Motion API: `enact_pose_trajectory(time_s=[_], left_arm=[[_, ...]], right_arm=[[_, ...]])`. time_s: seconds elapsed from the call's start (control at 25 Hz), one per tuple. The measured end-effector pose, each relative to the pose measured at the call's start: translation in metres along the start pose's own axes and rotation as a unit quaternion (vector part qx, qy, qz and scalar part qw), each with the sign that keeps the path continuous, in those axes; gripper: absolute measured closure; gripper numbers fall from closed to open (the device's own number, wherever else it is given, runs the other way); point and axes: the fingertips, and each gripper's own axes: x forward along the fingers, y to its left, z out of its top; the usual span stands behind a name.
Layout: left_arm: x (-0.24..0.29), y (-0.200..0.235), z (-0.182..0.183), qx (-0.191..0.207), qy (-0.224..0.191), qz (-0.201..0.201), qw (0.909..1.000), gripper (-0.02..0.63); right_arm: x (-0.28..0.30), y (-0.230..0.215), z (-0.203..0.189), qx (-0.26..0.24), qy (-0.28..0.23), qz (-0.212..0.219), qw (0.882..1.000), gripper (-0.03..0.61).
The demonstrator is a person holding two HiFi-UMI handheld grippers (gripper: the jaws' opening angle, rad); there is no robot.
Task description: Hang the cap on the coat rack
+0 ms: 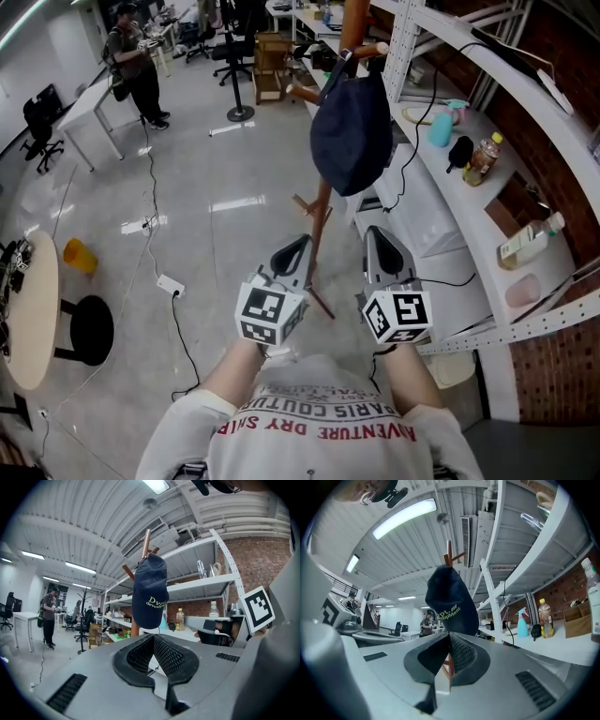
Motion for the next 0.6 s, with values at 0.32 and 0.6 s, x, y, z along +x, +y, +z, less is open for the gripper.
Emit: enact_pose_trajectory(time_s=[0.32, 0.6], left_arm=[[-0.003, 0.002, -0.002, -0.003, -0.003, 0.002, 1.0000, 0.609], [-0.008, 0.017, 0.006, 0.001, -0.016, 0.019, 0.9997, 0.609]], right_arm=[[-0.004, 0.014, -0.024, -0.013, 0.033, 0.012, 0.999, 0.565], [-0.002, 0.022, -0.020, -0.002, 0.032, 0.028, 0.999, 0.565]])
